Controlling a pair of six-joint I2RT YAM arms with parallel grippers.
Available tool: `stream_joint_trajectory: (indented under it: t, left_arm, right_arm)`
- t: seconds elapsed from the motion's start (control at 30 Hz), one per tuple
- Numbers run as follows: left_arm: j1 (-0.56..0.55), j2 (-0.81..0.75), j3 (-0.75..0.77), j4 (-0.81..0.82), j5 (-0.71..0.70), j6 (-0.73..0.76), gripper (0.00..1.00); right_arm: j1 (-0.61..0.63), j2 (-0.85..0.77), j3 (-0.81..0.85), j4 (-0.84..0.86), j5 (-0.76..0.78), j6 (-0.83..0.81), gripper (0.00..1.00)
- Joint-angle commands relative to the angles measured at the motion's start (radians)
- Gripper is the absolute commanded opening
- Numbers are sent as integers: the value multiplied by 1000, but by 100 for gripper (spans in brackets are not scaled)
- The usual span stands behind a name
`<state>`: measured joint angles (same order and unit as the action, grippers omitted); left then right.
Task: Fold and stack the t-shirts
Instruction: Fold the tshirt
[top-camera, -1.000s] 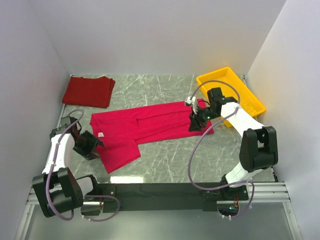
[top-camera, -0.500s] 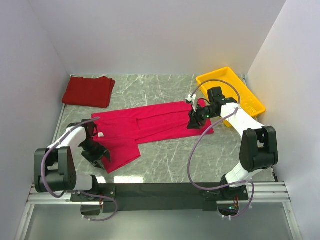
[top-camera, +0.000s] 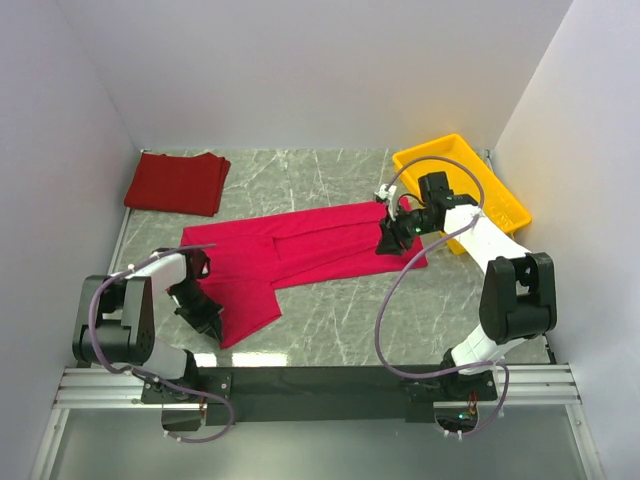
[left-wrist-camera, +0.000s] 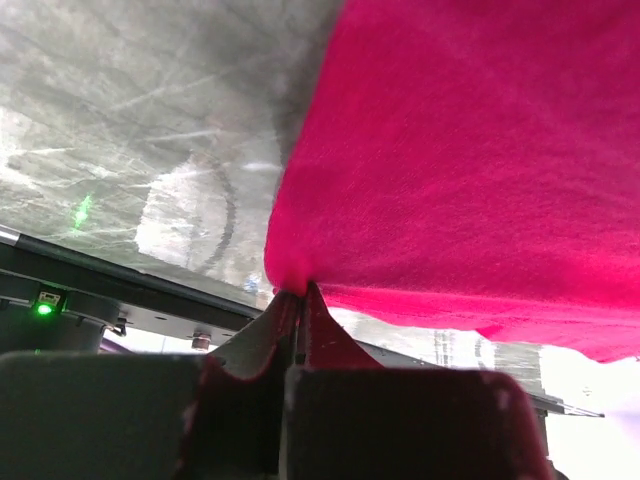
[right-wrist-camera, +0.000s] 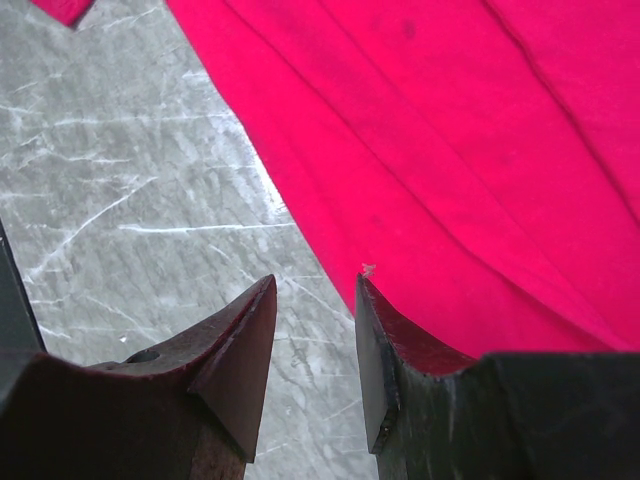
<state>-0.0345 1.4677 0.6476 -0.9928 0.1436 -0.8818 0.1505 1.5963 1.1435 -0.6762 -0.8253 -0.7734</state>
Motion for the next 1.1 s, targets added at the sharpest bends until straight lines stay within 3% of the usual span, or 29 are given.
stream_joint_trajectory:
  t: [0.0, 0.2, 0.4, 0.77, 1.07]
  left_arm:
    - [-8, -30, 30, 40, -50, -6, 1]
    - [5, -103, 298, -38, 17, 24, 1]
    - [74, 25, 478, 22, 152, 35, 1]
    - [199, 289, 708, 152, 293, 15, 1]
    - [217, 422, 816, 192, 335, 37, 1]
  right_arm:
    - [-20, -15, 45, -2, -32, 10, 44]
    - [-32, -29, 51, -6, -26, 6, 44]
    - [-35, -33, 55, -10, -28, 8, 44]
    - [-46, -65, 18, 4, -21, 22, 44]
    - [-46, -67, 5, 13, -23, 29, 44]
